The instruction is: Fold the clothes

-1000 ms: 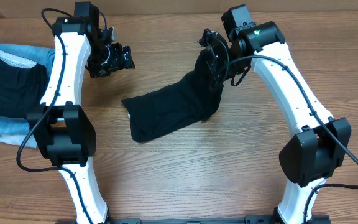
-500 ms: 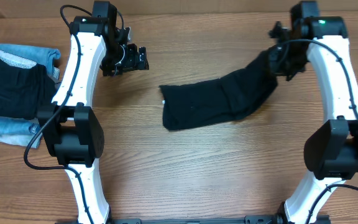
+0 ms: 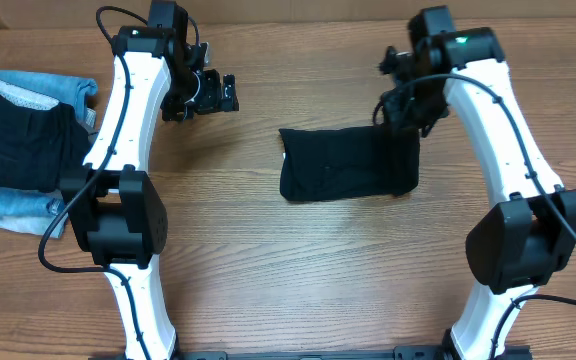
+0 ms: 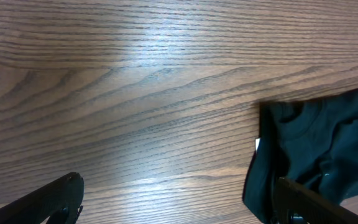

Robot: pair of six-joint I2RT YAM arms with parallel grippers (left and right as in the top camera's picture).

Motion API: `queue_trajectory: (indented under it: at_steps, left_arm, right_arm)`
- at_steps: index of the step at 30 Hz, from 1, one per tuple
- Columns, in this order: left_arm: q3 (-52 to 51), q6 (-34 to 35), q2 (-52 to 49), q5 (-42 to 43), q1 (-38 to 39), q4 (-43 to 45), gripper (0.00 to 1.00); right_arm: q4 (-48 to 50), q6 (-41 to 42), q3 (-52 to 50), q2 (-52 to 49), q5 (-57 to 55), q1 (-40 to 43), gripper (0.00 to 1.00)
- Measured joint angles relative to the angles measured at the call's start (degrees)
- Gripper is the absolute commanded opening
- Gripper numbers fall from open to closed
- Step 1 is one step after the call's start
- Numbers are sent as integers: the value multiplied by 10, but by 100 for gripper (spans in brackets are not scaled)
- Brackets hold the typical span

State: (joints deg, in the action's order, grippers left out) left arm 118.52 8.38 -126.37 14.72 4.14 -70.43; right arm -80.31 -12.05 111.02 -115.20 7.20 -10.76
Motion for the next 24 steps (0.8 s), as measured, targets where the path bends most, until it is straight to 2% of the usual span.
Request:
queue_trajectory:
  at_steps: [8, 24]
  left_arm:
    - [0, 0, 0, -4, 0, 0, 100]
    - [0, 0, 0, -26, -13, 3, 100]
  right_arm:
    - [50, 0, -4, 0, 0, -93, 4]
    - [54, 0, -7, -49, -2, -198, 4]
